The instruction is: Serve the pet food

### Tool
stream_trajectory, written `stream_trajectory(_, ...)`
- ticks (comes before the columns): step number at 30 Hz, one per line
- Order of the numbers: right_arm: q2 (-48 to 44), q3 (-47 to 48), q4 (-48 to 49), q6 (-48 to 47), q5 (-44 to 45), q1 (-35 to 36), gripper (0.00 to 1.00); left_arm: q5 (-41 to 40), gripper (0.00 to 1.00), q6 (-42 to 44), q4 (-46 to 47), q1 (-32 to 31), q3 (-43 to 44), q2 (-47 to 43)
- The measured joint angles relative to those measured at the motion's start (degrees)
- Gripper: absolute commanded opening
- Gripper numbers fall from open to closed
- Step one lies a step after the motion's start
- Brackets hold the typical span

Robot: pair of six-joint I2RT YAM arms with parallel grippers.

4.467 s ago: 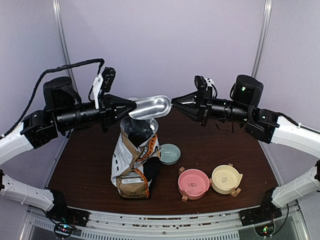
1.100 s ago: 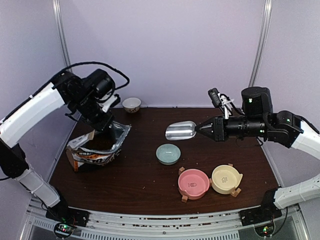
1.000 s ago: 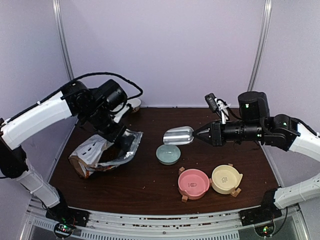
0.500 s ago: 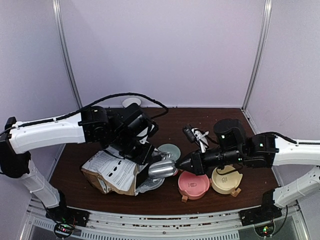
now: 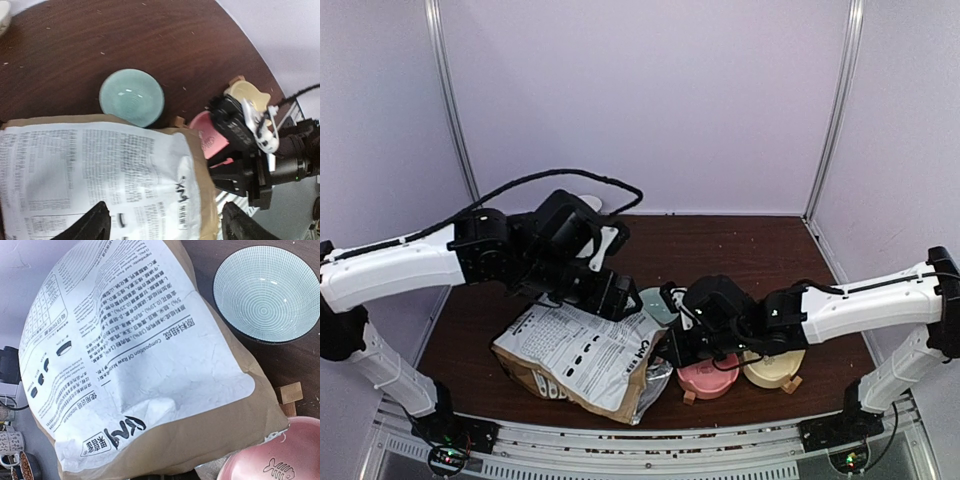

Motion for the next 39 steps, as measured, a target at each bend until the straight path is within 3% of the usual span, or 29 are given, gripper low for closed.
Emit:
stream_trajectory(9, 2.67, 0.37, 0.5, 0.7, 0.74, 0.0, 0.0, -3.72, 0.77, 0.42, 1.01, 26.51, -23.61, -18.27)
stream_trajectory(14, 3.87, 0.37, 2.34, 0.76, 0.7, 0.0, 0.0, -1.46, 0.69, 2.08, 2.56, 33.62, -31.3, -20.44)
stream_trajectory(16, 4.39, 0.35, 3.17, 0.76, 0.68, 0.0, 0.0, -0.2, 0.61, 2.49, 3.67, 35.17, -32.74, -20.06)
stream_trajectory(23, 7.06, 0.46, 7.61, 0.2, 0.2, 0.0, 0.0, 3.85, 0.14, 3.48, 9.46, 36.65, -36.39, -17.46)
stream_trajectory(26, 9.42, 1.66, 10.03, -0.22, -0.81, 0.0, 0.0, 5.44, 0.05, 4.02, 11.58, 36.65, -37.31, -15.93)
stream_trajectory(28, 11.23, 2.97, 11.37, -0.79, -1.64, 0.0, 0.0, 5.97, 0.0, 4.09, 13.03, 36.65, -38.21, -15.67)
stream_trajectory(39, 21.44, 13.38, 13.88, -5.09, -7.56, -0.15, 0.0, 6.36, 0.01, 4.13, 17.44, 37.68, -41.75, -16.59)
